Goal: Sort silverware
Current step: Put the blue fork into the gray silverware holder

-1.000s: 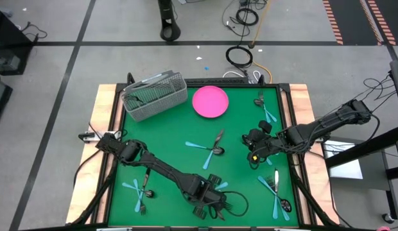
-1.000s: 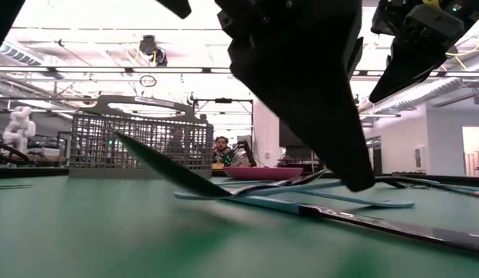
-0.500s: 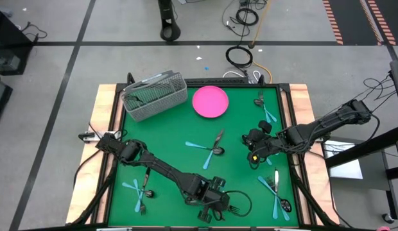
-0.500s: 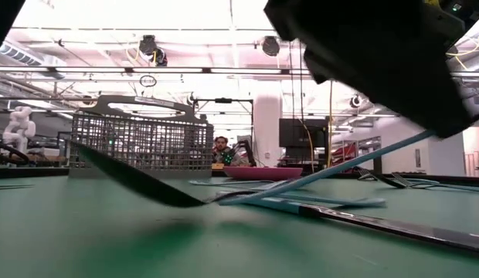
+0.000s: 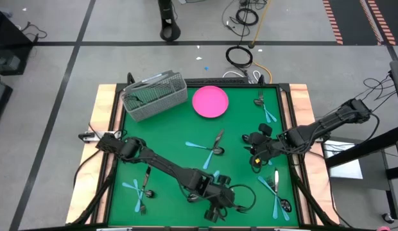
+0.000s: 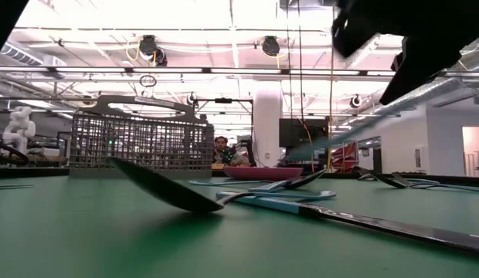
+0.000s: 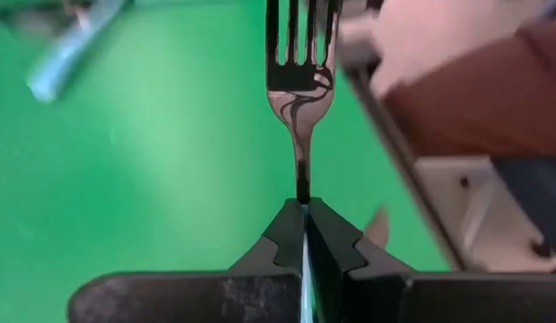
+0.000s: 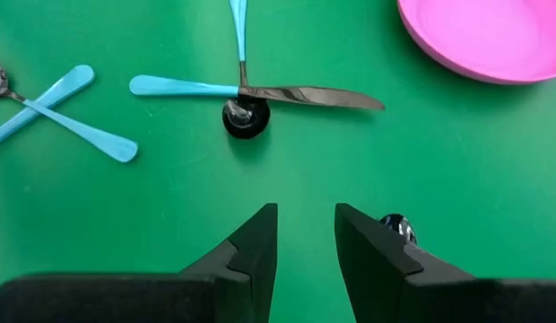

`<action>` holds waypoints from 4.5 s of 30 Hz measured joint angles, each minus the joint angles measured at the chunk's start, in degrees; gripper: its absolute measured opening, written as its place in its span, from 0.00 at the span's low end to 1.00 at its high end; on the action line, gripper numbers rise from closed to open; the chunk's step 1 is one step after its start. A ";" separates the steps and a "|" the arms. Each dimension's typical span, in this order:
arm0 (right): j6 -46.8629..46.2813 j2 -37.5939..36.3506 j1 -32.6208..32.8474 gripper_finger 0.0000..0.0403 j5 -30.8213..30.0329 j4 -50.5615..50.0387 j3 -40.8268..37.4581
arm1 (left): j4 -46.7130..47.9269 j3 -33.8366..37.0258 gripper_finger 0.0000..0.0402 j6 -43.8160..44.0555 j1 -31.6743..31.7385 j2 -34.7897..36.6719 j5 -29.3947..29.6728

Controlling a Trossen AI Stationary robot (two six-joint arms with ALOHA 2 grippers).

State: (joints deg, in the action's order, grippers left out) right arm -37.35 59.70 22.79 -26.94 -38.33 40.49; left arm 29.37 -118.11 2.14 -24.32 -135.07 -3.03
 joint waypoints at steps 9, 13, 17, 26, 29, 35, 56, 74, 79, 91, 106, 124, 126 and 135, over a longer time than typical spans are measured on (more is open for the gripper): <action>-1.27 -0.02 0.94 0.25 -0.13 -1.25 0.02 | -1.33 -0.06 0.00 -1.39 1.15 3.86 5.45; -1.80 -0.02 1.00 0.25 -0.15 -1.43 0.02 | 2.62 0.60 0.00 -2.50 2.04 7.28 10.29; -2.52 -0.02 1.00 0.25 -0.19 -2.00 0.04 | 4.53 5.57 0.00 -2.64 3.50 13.16 13.98; -3.58 -0.02 1.00 0.25 -0.24 -2.34 0.07 | -9.94 36.48 0.00 5.24 6.14 36.43 27.01; -3.58 -0.02 1.00 0.25 -1.34 -2.33 0.07 | -17.80 45.49 0.00 6.55 6.89 43.27 30.29; -3.52 -0.02 1.00 0.25 -2.19 -2.29 0.07 | -22.71 54.48 0.00 8.08 7.32 48.91 31.15; -2.51 -0.02 1.00 0.25 -4.56 -2.27 0.04 | -25.86 56.18 0.00 12.60 12.21 48.12 27.68; -0.69 -0.02 0.91 0.25 -8.11 -2.16 0.00 | -20.09 45.67 0.00 4.29 24.63 30.57 7.80; 1.74 0.00 0.91 0.25 -9.34 -2.20 0.00 | -13.80 38.66 0.01 -3.06 27.38 25.04 4.02; 3.51 -0.02 -0.25 0.25 -11.00 -2.62 0.00 | 0.52 22.86 0.35 -7.41 30.48 16.74 -0.41; -3.97 -0.02 -0.18 0.25 -8.72 -8.76 0.00 | 12.97 3.70 0.41 -10.47 31.44 1.94 -4.19; -2.12 -0.02 -0.18 0.25 -9.18 -8.74 0.00 | 9.58 1.87 0.41 -10.15 31.04 -2.98 -1.11; -2.05 0.00 -0.18 0.25 -9.21 -8.72 0.00 | 9.77 1.89 0.41 -10.01 31.00 -3.45 -1.11; -2.02 0.00 -0.20 0.25 -9.34 -8.68 0.00 | 9.99 1.91 0.41 -9.98 31.04 -5.01 -0.91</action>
State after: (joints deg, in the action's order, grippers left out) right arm -39.36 59.70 22.59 -36.28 -47.00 40.49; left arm 39.36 -116.20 -7.84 6.72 -140.08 -3.94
